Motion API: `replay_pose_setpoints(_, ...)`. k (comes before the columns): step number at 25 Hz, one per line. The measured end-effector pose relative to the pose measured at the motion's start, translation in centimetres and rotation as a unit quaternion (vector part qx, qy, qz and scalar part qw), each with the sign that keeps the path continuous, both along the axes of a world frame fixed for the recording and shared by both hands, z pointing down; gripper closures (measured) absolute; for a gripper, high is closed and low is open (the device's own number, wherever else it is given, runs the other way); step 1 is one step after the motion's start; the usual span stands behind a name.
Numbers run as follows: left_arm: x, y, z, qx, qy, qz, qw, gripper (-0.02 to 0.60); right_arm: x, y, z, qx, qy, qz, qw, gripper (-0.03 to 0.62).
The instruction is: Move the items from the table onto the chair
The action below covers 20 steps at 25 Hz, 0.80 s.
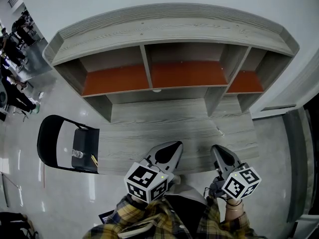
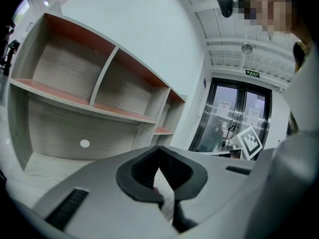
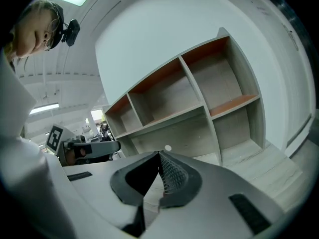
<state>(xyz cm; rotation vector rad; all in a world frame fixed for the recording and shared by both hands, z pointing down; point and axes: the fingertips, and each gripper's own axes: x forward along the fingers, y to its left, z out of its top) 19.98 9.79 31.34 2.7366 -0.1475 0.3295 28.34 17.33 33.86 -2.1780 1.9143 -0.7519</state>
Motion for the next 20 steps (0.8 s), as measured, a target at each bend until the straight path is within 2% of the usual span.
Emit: replay_pose_setpoints(20, -0.9, -0.5, 0.4, 0.000, -0.002, -0.022, 0.9998, 0.578, -1.0, -1.2, 0.4, 0.007, -0.016, -0.018, 1.000, 0.576)
